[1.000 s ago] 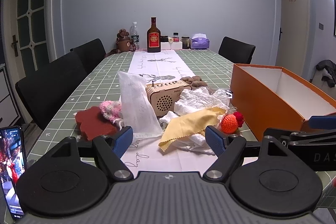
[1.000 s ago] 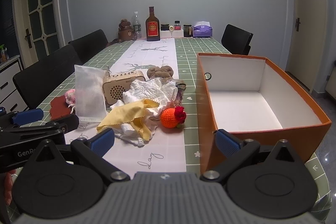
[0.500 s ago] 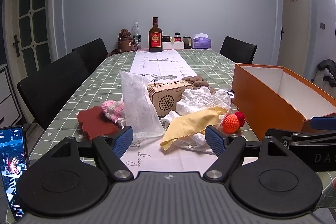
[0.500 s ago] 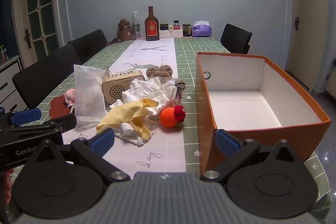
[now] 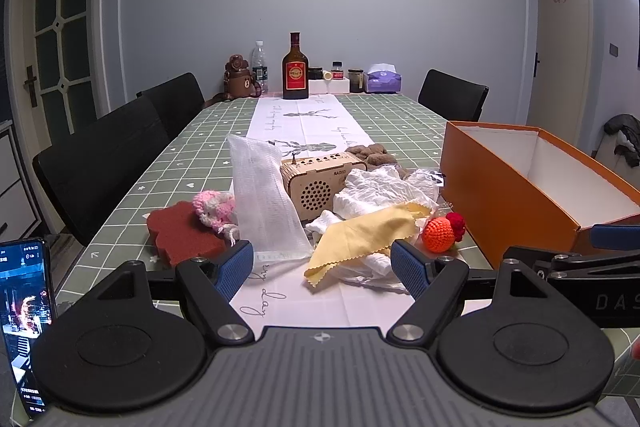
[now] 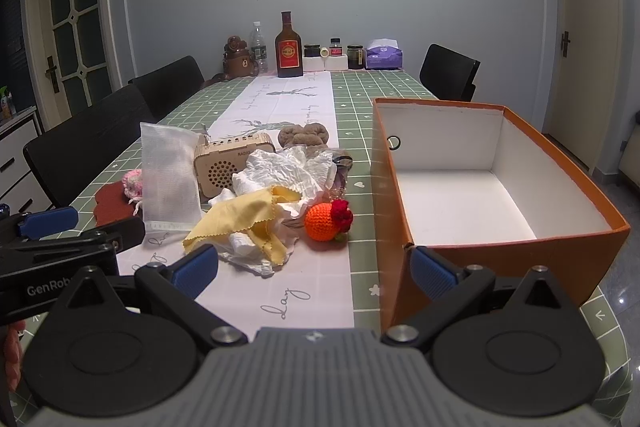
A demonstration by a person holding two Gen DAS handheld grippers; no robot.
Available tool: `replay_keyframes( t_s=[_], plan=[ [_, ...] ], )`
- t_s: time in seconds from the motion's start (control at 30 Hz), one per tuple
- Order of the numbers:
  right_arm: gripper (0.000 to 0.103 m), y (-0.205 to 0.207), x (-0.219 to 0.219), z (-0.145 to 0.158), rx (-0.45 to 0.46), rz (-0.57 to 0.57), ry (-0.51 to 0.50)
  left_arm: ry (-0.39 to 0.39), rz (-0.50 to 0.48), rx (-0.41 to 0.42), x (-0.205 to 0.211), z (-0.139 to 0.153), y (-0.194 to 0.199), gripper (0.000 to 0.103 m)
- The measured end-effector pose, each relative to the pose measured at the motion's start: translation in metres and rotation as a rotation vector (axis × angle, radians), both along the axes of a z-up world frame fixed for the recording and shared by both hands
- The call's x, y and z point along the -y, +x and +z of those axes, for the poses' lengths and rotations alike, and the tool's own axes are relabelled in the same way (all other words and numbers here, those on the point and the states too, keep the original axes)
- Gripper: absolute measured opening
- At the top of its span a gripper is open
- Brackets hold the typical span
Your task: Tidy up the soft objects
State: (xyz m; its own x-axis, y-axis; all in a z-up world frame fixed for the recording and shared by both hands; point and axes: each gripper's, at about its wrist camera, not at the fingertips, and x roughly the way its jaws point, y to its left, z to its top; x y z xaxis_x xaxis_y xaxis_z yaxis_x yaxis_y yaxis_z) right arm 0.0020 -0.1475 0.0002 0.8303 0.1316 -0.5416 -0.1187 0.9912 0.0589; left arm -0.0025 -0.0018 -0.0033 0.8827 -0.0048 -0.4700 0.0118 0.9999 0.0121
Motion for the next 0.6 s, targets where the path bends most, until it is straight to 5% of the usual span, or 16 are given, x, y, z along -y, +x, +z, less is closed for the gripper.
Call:
replay_keyframes(
  t_s=[0.6],
  plan=[
    [0.1, 0.0004, -0.0042, -0.0018, 0.008, 0.012, -0.017, -0.028, -0.038, -0.016, -0.0042, -0.0016, 0.0027, 0.088]
  ],
)
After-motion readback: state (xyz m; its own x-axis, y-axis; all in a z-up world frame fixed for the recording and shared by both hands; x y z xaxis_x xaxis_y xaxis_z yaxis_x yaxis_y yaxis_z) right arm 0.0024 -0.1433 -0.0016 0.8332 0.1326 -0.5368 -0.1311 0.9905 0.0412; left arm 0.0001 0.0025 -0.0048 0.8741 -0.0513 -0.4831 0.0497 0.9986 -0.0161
